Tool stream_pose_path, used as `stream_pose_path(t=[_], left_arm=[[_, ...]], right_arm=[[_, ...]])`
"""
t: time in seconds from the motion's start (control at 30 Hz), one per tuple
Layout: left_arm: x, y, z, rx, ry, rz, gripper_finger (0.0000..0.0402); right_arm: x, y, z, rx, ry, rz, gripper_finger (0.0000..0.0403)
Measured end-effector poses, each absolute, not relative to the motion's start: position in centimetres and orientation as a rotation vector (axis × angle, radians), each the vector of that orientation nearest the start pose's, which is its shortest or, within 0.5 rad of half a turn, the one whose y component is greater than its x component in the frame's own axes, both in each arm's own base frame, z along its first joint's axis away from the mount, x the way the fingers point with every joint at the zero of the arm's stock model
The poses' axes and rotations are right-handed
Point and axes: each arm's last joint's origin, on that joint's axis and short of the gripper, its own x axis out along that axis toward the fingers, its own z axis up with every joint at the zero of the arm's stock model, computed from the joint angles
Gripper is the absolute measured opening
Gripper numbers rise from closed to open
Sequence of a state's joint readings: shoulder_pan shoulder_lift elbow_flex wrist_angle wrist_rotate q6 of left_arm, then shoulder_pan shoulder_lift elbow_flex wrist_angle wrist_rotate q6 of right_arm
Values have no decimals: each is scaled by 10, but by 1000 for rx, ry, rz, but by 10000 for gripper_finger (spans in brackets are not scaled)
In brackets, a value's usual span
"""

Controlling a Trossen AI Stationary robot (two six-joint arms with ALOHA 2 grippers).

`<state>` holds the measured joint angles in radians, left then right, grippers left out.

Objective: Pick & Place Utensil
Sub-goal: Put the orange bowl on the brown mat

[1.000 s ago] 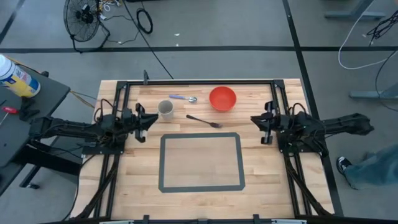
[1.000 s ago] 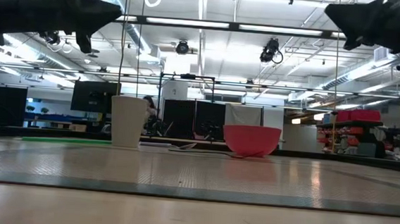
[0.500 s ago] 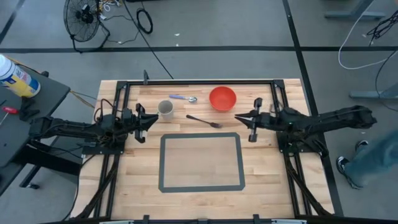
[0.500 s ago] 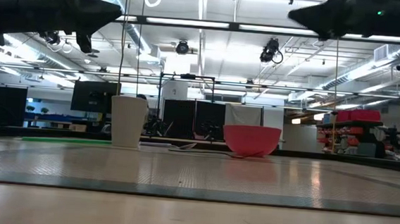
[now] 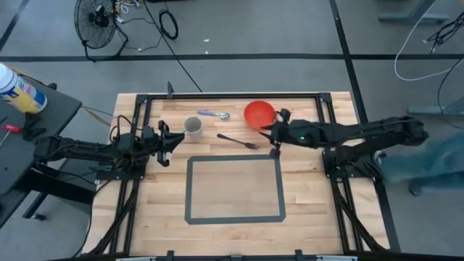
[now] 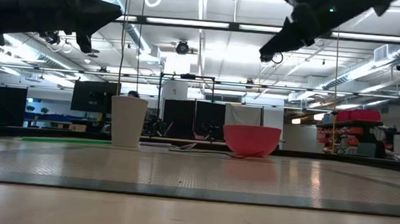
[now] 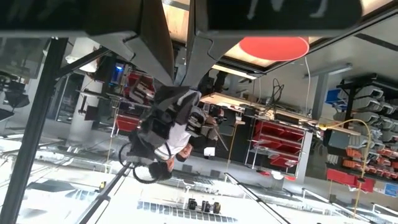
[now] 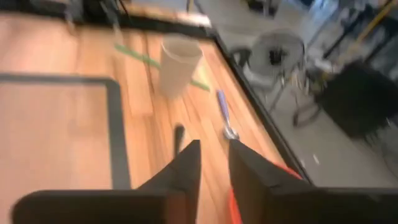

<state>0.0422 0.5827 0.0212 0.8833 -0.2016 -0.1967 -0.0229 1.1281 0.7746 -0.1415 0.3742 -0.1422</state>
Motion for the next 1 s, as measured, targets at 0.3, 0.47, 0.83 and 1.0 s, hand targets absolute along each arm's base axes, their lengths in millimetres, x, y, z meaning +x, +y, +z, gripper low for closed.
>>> stream_pose_path(t=[0.3,0.47,0.83,1.0], left_arm=[[130,11,199,-220,-343,209,48],[130,11,199,-220,-338,210,48],[130,11,199,-226,-339,209,48],[130,11,199,-228,-339,208,48]], right_arm=[[261,-37,269,-216,802,-320,226],[274,-51,247,-232,914,-266,252],[287,-91,201,-215,1100,-336,220],[291,-98,188,-205,1128,-341,209]])
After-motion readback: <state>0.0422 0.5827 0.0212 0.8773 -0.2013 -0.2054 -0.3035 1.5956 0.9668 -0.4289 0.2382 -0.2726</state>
